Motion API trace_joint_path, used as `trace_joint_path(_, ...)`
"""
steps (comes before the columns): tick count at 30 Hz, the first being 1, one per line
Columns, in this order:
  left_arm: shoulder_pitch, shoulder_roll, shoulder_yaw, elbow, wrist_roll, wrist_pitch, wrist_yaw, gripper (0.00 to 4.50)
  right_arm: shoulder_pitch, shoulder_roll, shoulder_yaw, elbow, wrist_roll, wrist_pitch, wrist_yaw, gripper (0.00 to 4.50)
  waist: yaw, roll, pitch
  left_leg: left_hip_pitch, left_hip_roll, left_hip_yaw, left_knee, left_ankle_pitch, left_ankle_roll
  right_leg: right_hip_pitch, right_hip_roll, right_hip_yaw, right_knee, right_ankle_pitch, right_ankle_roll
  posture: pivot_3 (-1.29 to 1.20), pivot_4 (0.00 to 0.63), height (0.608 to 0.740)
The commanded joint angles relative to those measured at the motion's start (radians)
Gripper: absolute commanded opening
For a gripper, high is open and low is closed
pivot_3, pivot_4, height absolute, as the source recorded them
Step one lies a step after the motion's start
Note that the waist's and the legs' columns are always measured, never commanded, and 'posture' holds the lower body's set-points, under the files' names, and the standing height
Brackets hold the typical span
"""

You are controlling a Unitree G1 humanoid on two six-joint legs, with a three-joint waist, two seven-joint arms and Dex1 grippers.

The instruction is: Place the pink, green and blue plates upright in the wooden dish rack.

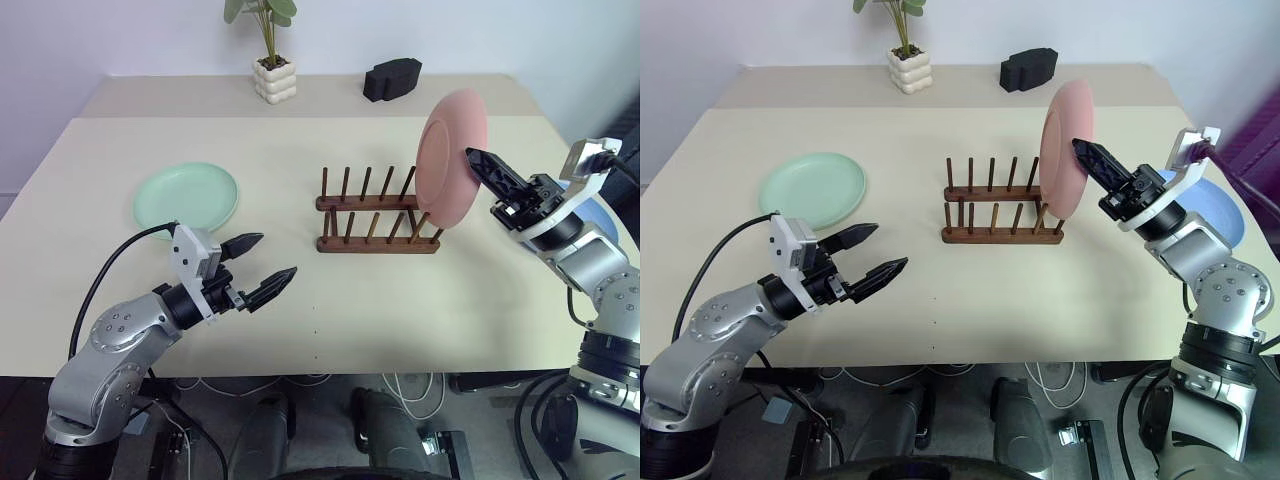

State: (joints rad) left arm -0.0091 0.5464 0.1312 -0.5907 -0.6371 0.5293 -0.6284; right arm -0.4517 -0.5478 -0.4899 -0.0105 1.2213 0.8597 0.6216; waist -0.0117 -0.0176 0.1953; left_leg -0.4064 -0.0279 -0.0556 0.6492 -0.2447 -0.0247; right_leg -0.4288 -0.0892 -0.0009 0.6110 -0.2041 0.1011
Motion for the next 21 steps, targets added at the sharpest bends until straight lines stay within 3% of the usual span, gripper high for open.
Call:
trace_joint_path(1, 0.002, -0.003, 0.007, -0.016, 0.004, -0.024, 0.004, 4.50, -0.008, 0.007, -0.020, 0.000, 0.007, -0.020, -0.001, 1.80, 0.000, 0.000, 0.000, 0.000, 0.000, 0.000, 0.000, 0.000, 0.000, 0.000, 0.000, 0.000, 0.000, 0.000, 0.000, 0.00, 0.150, 0.735)
trace_joint_path(6, 0.003, -0.004, 0.009, -0.016, 0.005, -0.022, 0.006, 4.50, -0.017, 0.006, -0.013, 0.006, -0.031, -0.050, -0.014, 4.27, 0.000, 0.000, 0.000, 0.000, 0.000, 0.000, 0.000, 0.000, 0.000, 0.000, 0.000, 0.000, 0.000, 0.000, 0.000, 0.00, 0.150, 0.735)
trace_joint_path(21, -0.027, -0.016, 0.063, 0.031, -0.001, -0.019, 0.045, 4.50, -0.215, -0.117, 0.022, 0.038, -0.311, -0.313, 0.032, 4.40, -0.001, 0.001, 0.000, 0.000, 0.000, 0.000, 0.000, 0.000, 0.000, 0.000, 0.001, 0.000, 0.000, 0.000, 0.000, 0.00, 0.150, 0.735)
